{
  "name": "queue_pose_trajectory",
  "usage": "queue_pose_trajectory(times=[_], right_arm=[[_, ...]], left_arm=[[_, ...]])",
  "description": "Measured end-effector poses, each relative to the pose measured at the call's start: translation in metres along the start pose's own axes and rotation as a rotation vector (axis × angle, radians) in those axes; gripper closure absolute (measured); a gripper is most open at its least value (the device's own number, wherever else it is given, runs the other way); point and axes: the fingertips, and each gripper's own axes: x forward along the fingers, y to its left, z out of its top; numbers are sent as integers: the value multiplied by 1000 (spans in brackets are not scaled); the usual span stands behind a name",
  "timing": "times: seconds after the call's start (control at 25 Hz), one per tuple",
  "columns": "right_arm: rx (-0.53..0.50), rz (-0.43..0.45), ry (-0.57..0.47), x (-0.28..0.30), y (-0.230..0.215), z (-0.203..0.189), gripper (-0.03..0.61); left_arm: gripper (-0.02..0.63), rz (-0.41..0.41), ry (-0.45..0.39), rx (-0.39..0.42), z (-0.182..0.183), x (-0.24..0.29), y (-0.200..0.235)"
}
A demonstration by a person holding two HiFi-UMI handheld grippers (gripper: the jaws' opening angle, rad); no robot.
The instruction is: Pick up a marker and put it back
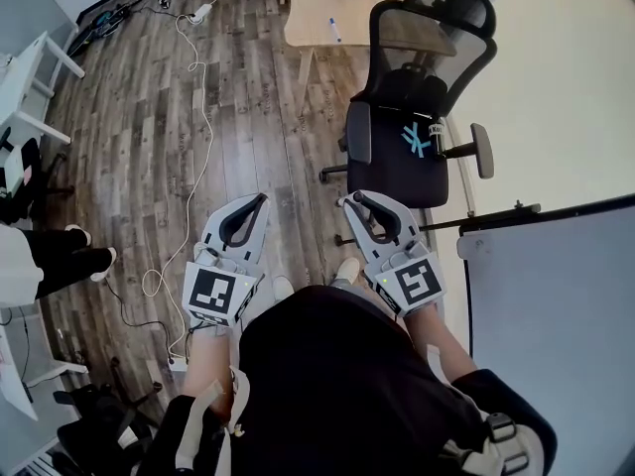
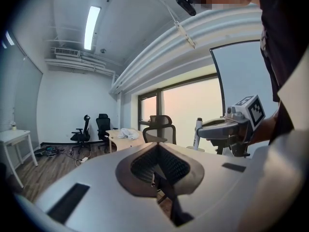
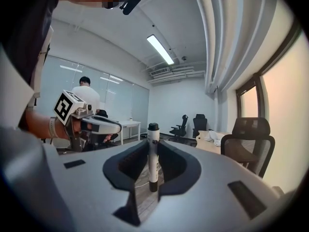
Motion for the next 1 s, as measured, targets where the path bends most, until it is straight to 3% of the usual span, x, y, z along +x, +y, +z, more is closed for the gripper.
queue_pose_trajectory(times=[0.48,0.8,1.0], right_arm=[[-6,71,25,12,22,-8,503],[1,45,28,9,14,-7,503],[10,-16,27,0,-11,-3,503]], left_arm=[[606,47,37,-2,-10,-16,10],[606,27,42,-7,-13,-10,6],[606,-1,46,-6,-12,3,-2]])
